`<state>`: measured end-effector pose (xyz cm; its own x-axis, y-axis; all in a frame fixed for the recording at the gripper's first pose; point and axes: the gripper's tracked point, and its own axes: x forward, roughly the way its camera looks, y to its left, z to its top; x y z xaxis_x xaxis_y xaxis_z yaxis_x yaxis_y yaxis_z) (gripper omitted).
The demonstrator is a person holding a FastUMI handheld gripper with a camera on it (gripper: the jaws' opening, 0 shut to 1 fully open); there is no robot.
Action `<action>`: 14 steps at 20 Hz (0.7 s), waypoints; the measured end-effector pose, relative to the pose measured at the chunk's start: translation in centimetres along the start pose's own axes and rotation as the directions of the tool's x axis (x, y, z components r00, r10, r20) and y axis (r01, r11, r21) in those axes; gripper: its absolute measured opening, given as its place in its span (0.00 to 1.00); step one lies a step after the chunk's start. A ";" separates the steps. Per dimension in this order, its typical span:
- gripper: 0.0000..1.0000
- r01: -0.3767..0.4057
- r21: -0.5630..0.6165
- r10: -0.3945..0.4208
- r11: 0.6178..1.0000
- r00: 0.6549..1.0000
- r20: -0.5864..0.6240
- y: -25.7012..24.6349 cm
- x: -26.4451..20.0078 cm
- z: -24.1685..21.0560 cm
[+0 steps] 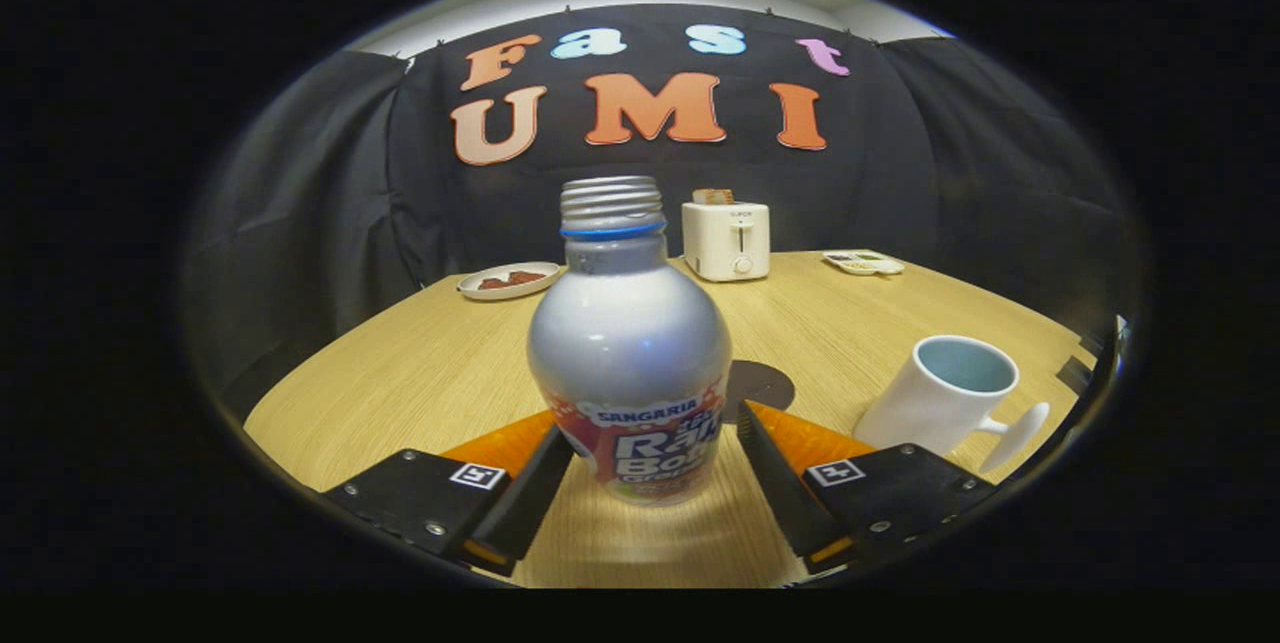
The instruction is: Take the bottle from table, then pour the juice into the cup, finally place the bottle on the coaster
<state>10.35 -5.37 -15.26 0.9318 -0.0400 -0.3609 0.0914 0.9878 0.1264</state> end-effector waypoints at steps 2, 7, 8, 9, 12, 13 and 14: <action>0.79 0.010 -0.019 -0.010 1.000 1.000 0.009 -0.1 0.0 0.1; 0.75 0.043 0.014 -0.043 0.999 0.998 0.034 -0.6 -1.6 1.5; 0.75 0.049 0.031 -0.050 0.998 0.998 0.043 -0.7 -1.9 2.0; 0.75 0.057 0.051 -0.059 0.997 0.997 0.049 -0.9 -2.3 2.4; 0.75 0.076 0.124 -0.084 0.989 0.995 0.059 -1.4 -3.2 3.3; 0.75 0.075 0.153 -0.086 0.985 0.994 0.062 -1.4 -3.5 3.6; 0.75 0.075 0.182 -0.088 0.980 0.994 0.064 -1.5 -3.7 3.7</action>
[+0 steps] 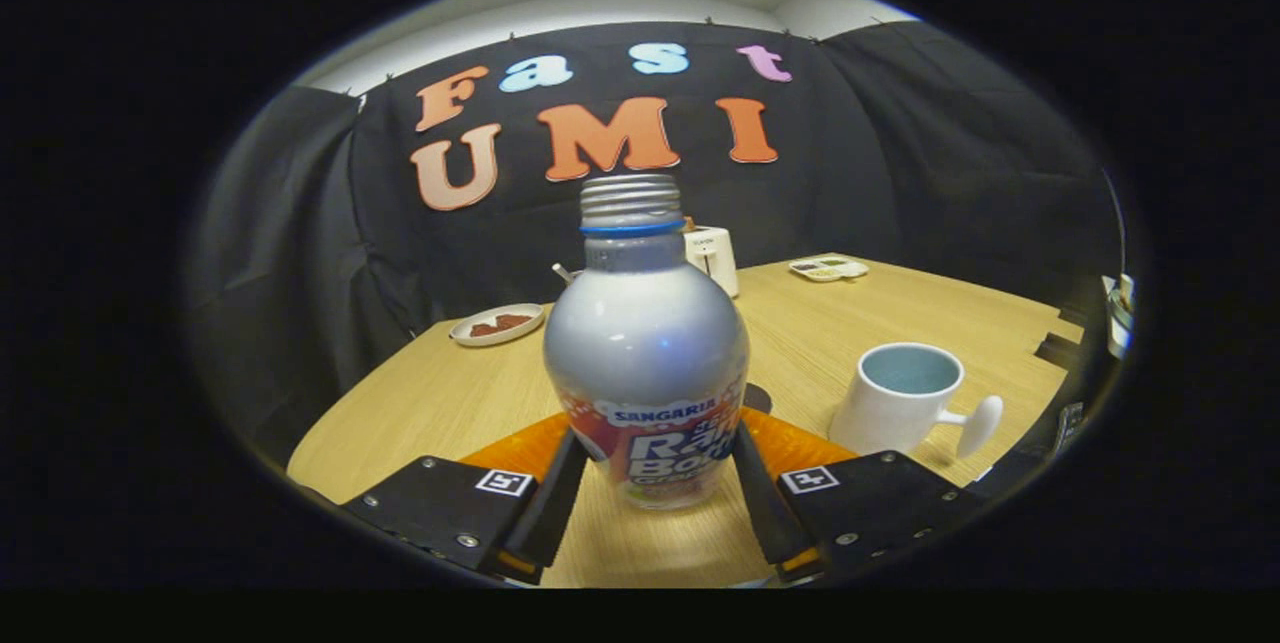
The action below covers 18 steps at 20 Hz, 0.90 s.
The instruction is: Take the bottle from table, then pour the juice into the cup, finally place the bottle on the coaster
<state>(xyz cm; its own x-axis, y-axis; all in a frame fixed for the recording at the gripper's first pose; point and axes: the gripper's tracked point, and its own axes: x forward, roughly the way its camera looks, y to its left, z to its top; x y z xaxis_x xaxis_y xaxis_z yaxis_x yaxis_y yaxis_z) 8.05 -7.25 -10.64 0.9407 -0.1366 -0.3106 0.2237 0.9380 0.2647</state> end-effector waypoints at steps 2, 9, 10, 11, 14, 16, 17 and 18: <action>0.75 0.000 0.068 0.000 0.998 1.000 0.004 0.0 -0.3 0.5; 0.75 -0.037 0.365 0.045 0.930 0.999 -0.013 1.4 -0.1 1.5; 0.75 -0.040 0.403 0.049 0.914 0.999 -0.012 1.6 0.0 1.7; 0.75 -0.040 0.444 0.049 0.895 0.999 -0.010 1.7 0.1 2.0; 0.75 -0.058 0.594 0.065 0.802 0.998 0.009 2.3 0.2 3.2; 0.75 -0.064 0.675 0.071 0.735 0.997 0.017 2.5 0.4 3.7; 0.75 -0.058 0.707 0.068 0.705 0.998 0.014 2.4 0.6 3.8; 0.75 -0.051 0.734 0.059 0.677 0.998 0.015 2.3 0.5 4.0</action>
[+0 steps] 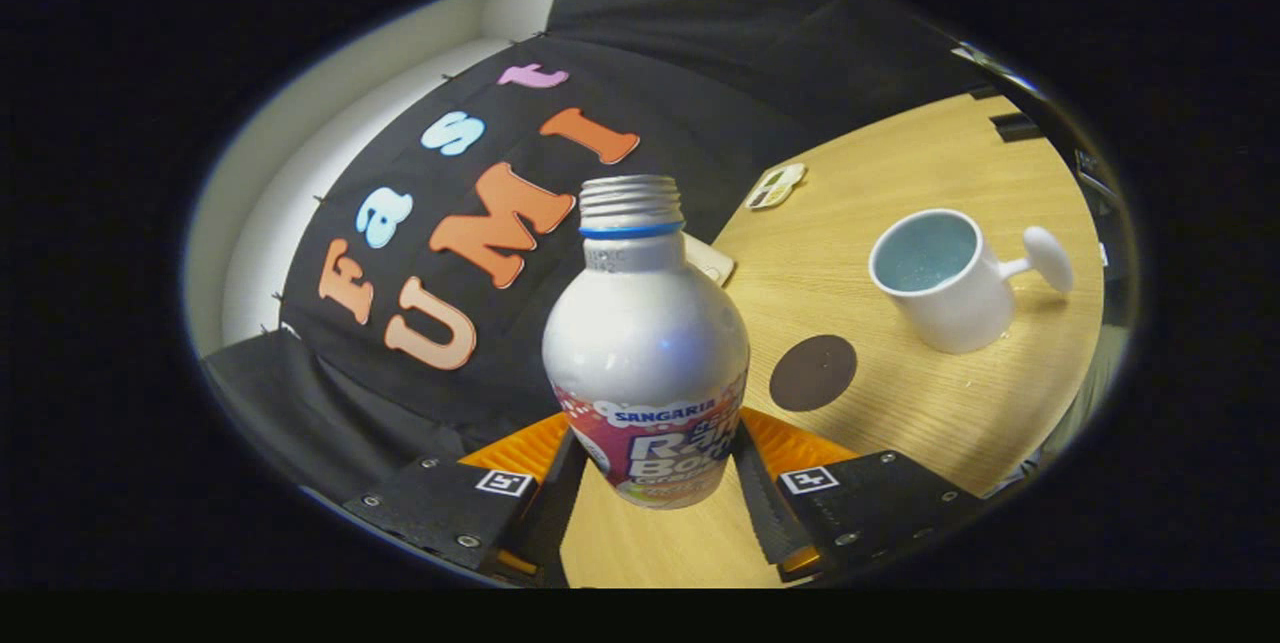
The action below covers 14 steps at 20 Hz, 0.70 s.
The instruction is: Take the bottle from table, then pour the juice into the cup, finally place the bottle on the coaster
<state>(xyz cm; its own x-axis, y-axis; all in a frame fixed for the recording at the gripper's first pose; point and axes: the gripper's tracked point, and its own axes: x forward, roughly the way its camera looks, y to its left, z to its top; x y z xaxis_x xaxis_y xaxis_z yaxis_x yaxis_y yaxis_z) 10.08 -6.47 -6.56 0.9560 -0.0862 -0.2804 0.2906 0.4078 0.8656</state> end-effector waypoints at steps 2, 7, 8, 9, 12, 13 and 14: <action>0.75 0.008 0.077 -0.009 0.997 1.000 0.011 0.2 0.2 0.4; 0.75 -0.002 0.241 0.001 0.971 1.000 0.004 1.5 0.9 1.5; 0.75 0.003 0.266 -0.004 0.964 1.000 0.002 1.5 0.9 1.7; 0.75 0.008 0.293 -0.008 0.956 1.000 0.001 1.4 1.0 1.9; 0.75 0.014 0.357 -0.015 0.934 1.000 -0.002 1.1 0.8 2.4; 0.75 0.023 0.373 -0.022 0.927 1.000 -0.006 0.9 1.0 2.5; 0.75 0.037 0.391 -0.034 0.920 0.999 -0.013 0.6 1.2 2.6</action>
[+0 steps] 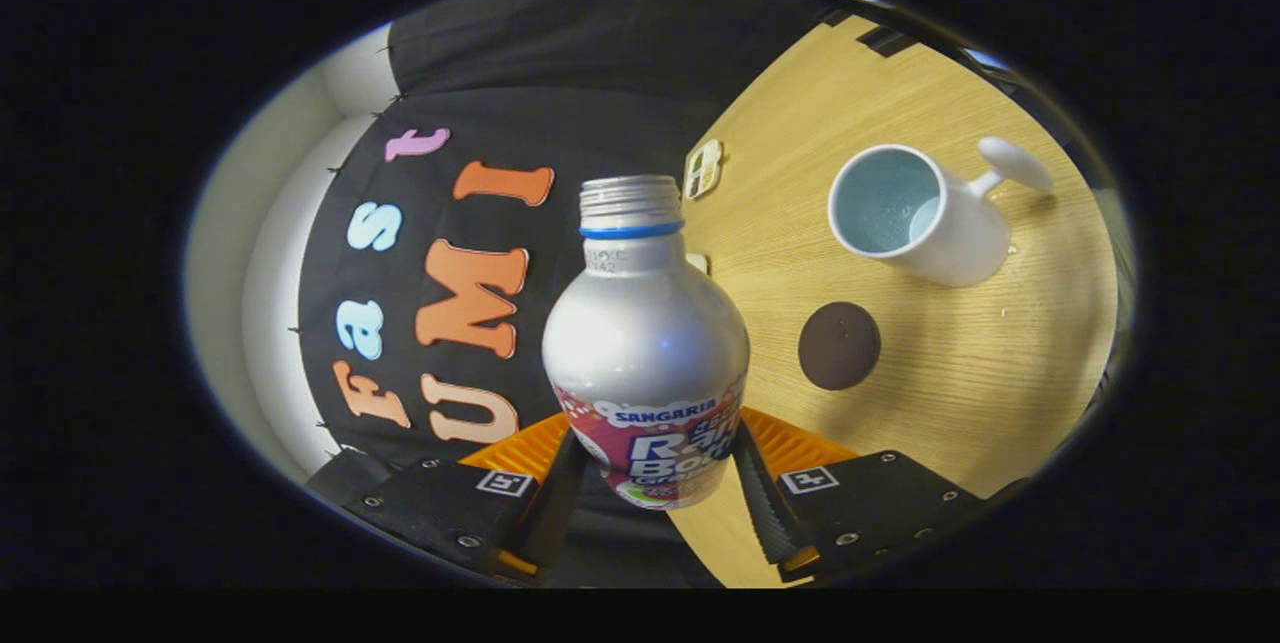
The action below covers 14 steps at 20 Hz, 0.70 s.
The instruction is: Take the bottle from table, then pour the juice into the cup, finally place the bottle on the coaster
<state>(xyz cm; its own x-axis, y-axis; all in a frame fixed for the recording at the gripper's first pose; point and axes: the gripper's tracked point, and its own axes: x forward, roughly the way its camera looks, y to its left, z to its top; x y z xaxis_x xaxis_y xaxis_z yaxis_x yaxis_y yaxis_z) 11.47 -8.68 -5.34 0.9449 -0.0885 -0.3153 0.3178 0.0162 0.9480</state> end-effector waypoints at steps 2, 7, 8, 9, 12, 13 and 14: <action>0.75 0.010 0.029 -0.010 1.000 1.000 -0.001 -0.3 0.6 0.3; 0.75 0.017 0.104 -0.016 0.994 1.000 -0.009 -0.7 1.3 0.9; 0.75 0.020 0.119 -0.019 0.993 1.000 -0.009 -0.8 1.4 1.0; 0.75 0.022 0.133 -0.021 0.991 1.000 -0.011 -0.9 1.5 1.1; 0.75 0.025 0.170 -0.023 0.985 1.000 -0.013 -0.8 1.5 1.4; 0.75 0.024 0.185 -0.022 0.983 1.000 -0.011 -0.8 1.6 1.6; 0.75 0.025 0.197 -0.024 0.980 1.000 -0.008 -0.9 1.7 1.8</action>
<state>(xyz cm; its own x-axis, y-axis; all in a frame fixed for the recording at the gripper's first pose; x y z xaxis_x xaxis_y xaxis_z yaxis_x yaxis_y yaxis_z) 12.61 -10.60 -6.62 0.9375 -0.0805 -0.3386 0.3200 -0.1831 0.9296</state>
